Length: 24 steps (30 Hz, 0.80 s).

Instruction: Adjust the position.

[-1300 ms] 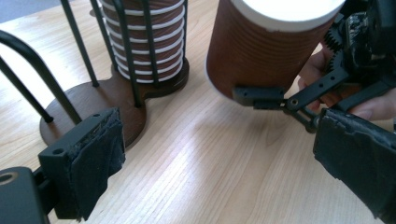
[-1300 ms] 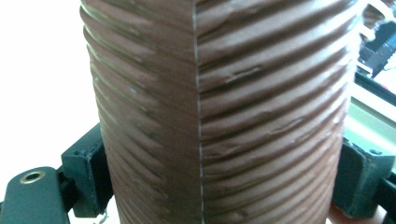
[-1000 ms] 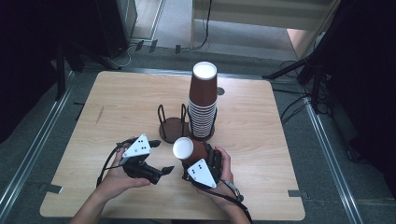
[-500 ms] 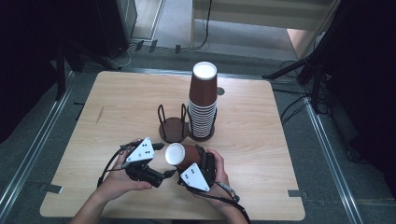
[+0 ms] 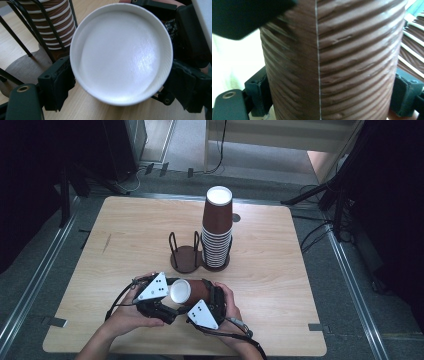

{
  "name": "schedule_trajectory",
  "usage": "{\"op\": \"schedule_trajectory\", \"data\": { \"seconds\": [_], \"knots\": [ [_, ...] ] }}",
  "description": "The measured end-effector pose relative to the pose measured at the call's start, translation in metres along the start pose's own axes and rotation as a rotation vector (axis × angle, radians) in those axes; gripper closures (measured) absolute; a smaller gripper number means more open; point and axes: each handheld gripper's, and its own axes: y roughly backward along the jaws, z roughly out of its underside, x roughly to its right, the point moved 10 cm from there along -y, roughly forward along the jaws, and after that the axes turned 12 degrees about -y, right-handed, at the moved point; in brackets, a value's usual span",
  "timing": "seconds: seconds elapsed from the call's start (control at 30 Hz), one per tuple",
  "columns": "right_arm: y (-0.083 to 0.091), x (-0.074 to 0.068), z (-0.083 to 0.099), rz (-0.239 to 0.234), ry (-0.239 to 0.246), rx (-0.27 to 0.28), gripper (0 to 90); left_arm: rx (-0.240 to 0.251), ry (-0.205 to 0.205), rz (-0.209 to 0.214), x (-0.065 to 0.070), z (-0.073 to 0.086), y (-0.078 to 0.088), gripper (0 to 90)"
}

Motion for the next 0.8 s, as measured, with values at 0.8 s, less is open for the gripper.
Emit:
{"op": "schedule_trajectory", "data": {
  "seconds": [0.8],
  "knots": [
    [0.002,-0.012,0.001,-0.018,0.048,-0.032,9.7,0.005,-0.018,0.025,0.005,0.000,-0.001,21.3]
  ]
}}
